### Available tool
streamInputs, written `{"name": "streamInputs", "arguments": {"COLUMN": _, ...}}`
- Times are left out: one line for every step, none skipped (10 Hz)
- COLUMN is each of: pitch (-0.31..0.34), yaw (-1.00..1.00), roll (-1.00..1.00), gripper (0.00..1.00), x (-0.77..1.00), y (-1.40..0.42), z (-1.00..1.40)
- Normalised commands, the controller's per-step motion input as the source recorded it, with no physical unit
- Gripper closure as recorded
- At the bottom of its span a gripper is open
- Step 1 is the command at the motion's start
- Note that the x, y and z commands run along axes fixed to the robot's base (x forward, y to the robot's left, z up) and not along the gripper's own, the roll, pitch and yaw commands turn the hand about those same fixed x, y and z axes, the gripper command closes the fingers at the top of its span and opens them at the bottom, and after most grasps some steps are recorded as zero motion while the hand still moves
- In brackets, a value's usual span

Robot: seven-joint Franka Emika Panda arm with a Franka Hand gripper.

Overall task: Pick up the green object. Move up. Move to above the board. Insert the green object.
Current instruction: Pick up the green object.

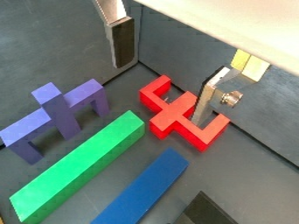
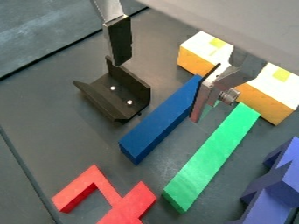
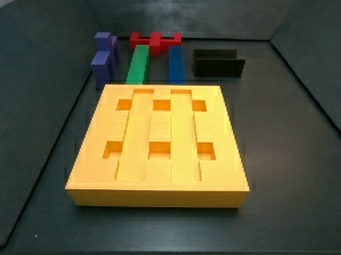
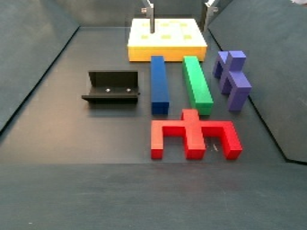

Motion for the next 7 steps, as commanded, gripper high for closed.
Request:
{"name": "streamInputs", "arguments": {"pitch": 0.0, "yaw": 0.0, "roll": 0.0, "gripper": 0.0, "x": 0.06, "y": 0.0, "z": 0.0}}
{"name": "streamInputs", "arguments": {"pitch": 0.0, "yaw": -0.08, "roll": -0.01, "gripper": 0.0, "x": 0.37, "y": -0.06, "z": -0.18}}
{"name": "streamInputs", "arguments": {"pitch": -0.114, "yaw": 0.0, "roll": 0.0, "gripper": 0.0, "x": 0.59, "y": -0.41, "z": -0.49}}
{"name": "streamInputs", "arguments": {"pitch": -0.226, "yaw": 0.0, "roll": 0.0, "gripper": 0.0, "x": 0.21, "y": -0.73, "z": -0.55}}
{"name": "streamInputs", "arguments": {"pitch": -0.233, "yaw": 0.03, "roll": 0.1, "gripper": 0.0, "x": 0.0, "y": -0.88, "z": -0.56}}
{"name": "streamInputs", "arguments": {"pitch": -0.291, "yaw": 0.05, "roll": 0.13, "gripper": 0.0, "x": -0.48, "y": -0.83, "z": -0.64}}
{"name": "streamInputs", "arguments": {"pitch": -0.303, "yaw": 0.04, "roll": 0.1, "gripper": 0.0, "x": -0.71, "y": -0.63, "z": -0.59}}
